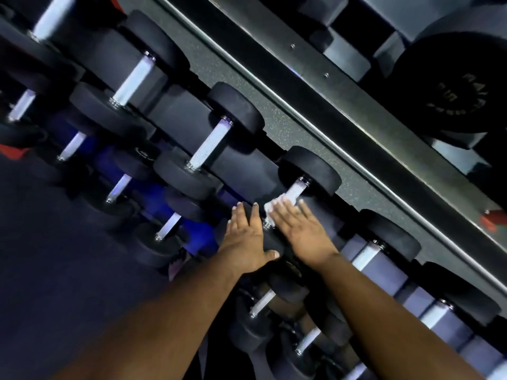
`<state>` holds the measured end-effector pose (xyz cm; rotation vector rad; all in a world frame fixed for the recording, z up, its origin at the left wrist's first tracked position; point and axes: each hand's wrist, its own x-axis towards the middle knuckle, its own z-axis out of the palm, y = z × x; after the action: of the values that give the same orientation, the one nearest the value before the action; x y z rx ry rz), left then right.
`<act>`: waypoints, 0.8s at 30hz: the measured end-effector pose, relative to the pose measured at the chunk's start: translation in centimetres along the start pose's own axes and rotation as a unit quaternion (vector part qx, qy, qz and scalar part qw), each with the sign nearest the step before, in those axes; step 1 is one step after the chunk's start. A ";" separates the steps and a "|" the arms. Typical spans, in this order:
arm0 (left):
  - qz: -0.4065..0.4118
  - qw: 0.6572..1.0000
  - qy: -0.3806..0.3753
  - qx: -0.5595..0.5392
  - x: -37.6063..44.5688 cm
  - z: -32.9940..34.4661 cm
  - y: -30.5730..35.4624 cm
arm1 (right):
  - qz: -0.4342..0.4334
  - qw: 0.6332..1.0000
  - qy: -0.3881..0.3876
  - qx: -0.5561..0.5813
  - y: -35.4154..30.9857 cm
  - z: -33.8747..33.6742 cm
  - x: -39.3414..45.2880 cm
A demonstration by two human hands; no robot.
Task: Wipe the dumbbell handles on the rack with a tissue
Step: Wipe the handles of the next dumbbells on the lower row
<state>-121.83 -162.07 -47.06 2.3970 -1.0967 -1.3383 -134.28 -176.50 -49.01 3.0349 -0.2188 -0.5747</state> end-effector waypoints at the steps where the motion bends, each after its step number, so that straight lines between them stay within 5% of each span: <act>1: -0.002 1.000 0.001 0.001 0.0 0.2 0.0 | -0.038 0.999 -0.006 -0.003 -0.1 0.3 -0.5; 3: -0.002 1.000 -0.001 0.004 0.0 0.2 -0.1 | -0.028 1.000 0.004 -0.012 0.7 -0.1 -0.6; 7: -0.001 1.000 -0.001 -0.003 -0.1 -0.2 0.1 | 0.134 0.990 0.020 0.023 1.2 -1.0 1.0; 12: -0.005 1.000 -0.003 -0.005 -0.1 -0.2 0.0 | -0.025 0.999 0.002 0.024 -0.3 0.2 -0.2; 17: -0.002 1.000 -0.002 -0.008 -0.2 -0.3 0.0 | 0.142 0.988 0.038 0.044 1.5 -0.5 1.0; 21: -0.005 1.000 -0.001 -0.008 -0.3 -0.3 0.1 | 0.041 0.996 0.001 0.075 -0.8 1.0 -0.4; 24: -0.006 1.000 -0.006 -0.007 -0.3 -0.4 0.1 | 0.104 0.990 0.029 0.086 -0.3 0.8 -0.2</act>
<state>-121.64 -162.02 -46.63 2.3922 -1.0745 -1.3609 -134.70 -176.18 -49.73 3.1294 -0.6052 -0.4751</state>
